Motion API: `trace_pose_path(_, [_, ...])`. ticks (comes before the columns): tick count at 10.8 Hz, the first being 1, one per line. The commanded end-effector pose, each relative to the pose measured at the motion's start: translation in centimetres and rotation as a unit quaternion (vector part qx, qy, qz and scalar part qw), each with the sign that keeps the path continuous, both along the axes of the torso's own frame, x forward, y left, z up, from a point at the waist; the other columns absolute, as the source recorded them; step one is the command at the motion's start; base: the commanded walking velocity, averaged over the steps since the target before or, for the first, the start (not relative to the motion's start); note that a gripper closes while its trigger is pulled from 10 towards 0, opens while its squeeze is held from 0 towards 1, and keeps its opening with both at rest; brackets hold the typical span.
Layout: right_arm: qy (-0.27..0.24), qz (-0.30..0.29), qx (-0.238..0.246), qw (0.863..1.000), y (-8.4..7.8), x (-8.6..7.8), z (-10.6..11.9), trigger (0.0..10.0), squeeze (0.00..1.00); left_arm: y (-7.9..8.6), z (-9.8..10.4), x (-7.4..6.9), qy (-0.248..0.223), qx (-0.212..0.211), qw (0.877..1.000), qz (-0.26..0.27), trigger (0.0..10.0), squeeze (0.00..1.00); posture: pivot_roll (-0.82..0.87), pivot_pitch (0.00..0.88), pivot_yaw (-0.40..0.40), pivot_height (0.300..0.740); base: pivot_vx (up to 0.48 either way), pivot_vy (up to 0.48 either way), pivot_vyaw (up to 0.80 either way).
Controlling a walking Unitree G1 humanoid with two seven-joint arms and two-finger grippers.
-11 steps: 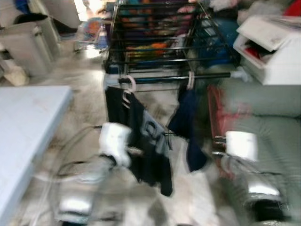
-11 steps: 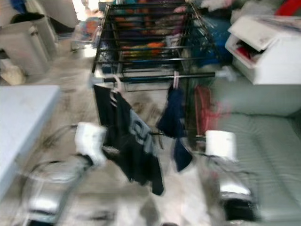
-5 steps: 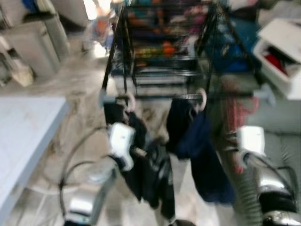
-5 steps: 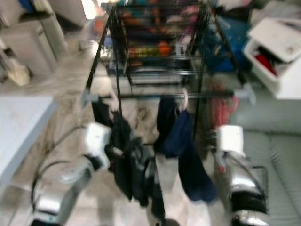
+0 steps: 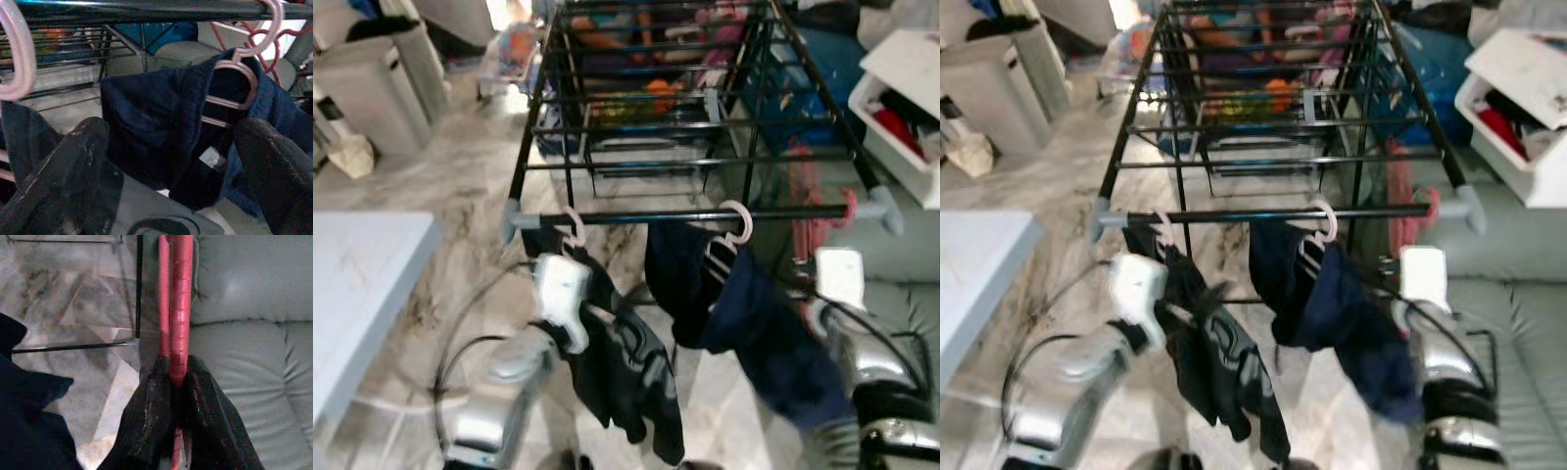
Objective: Hang hanger
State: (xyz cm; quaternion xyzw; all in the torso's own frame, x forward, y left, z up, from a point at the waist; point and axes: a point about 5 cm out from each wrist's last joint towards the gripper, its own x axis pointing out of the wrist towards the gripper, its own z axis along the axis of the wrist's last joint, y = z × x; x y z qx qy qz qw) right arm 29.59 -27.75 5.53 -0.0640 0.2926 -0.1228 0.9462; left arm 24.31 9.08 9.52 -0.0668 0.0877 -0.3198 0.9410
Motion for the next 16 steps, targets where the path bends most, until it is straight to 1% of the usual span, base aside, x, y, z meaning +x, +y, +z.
trace_pose_path(1, [-0.006,0.005,0.009,1.000,0.2,1.0,0.9,10.0,0.00,0.7,0.1,0.0,-0.002,0.010,1.000,0.006,10.0,0.00,-0.04,0.000,0.010,0.740,0.000,0.000,0.00])
trace_pose_path(3, [0.012,-0.005,0.015,1.000,-0.5,0.9,0.3,10.0,0.00,0.7,0.1,0.0,-0.002,0.013,1.000,0.007,10.0,0.00,-0.04,0.000,0.010,0.740,0.000,0.000,0.00])
trace_pose_path(5, [0.046,-0.018,0.040,0.998,-0.8,0.0,-1.2,10.0,0.00,0.7,0.1,-0.1,0.000,0.016,1.000,0.006,10.0,0.00,-0.04,0.000,0.006,0.740,0.000,0.000,0.00])
trace_pose_path(7, [0.053,-0.025,0.046,0.997,-1.1,-0.5,-1.8,10.0,0.00,0.7,0.0,-0.1,0.001,0.019,1.000,0.004,10.0,0.00,-0.04,0.000,0.006,0.740,0.000,0.000,0.00])
trace_pose_path(8, [0.049,-0.030,0.058,0.997,-1.1,-0.6,-1.9,10.0,0.01,0.7,-0.1,-0.1,0.002,0.021,1.000,0.002,10.0,0.00,-0.04,0.000,0.006,0.740,0.000,0.000,0.00])
trace_pose_path(9, [0.041,-0.033,0.059,0.997,-1.3,-0.7,-1.9,10.0,1.00,0.7,-0.1,-0.1,0.002,0.022,1.000,0.002,10.0,0.00,-0.04,0.000,0.006,0.740,0.000,0.000,0.00])
trace_pose_path(10, [0.017,-0.029,0.035,0.999,-1.6,-0.6,-1.4,10.0,1.00,0.7,-0.1,-0.1,0.002,0.024,1.000,0.002,10.0,0.00,-0.04,0.000,0.006,0.740,0.000,0.000,0.00])
trace_pose_path(11, [0.003,-0.014,-0.003,1.000,-1.5,-1.0,-1.3,10.0,1.00,0.8,-0.3,-0.1,0.013,0.022,1.000,0.012,10.0,0.00,-0.04,0.000,0.006,0.740,0.000,0.000,0.00])
trace_pose_path(12, [-0.007,-0.007,-0.029,1.000,-1.3,-2.0,-1.8,10.0,1.00,0.9,-0.4,0.0,0.015,0.026,0.999,0.018,10.0,0.00,-0.04,0.000,0.005,0.740,0.000,0.000,0.00])
trace_pose_path(13, [-0.030,-0.009,-0.036,0.999,-1.2,-2.8,-1.9,10.0,1.00,0.9,-0.5,0.1,0.015,0.030,0.999,0.021,10.0,0.00,-0.04,0.000,0.006,0.740,0.000,0.000,0.00])
trace_pose_path(15, [-0.087,-0.011,-0.061,0.994,-1.2,-3.4,-0.7,10.0,1.00,0.8,-0.5,0.2,0.011,0.037,0.999,0.020,10.0,0.00,-0.05,0.000,0.010,0.740,0.000,0.000,0.00])
trace_pose_path(16, [-0.107,0.006,-0.095,0.990,-0.8,-3.6,-0.1,10.0,1.00,0.8,-0.6,0.3,0.009,0.043,0.999,0.021,10.0,0.00,-0.06,0.000,0.017,0.740,0.000,0.000,0.00])
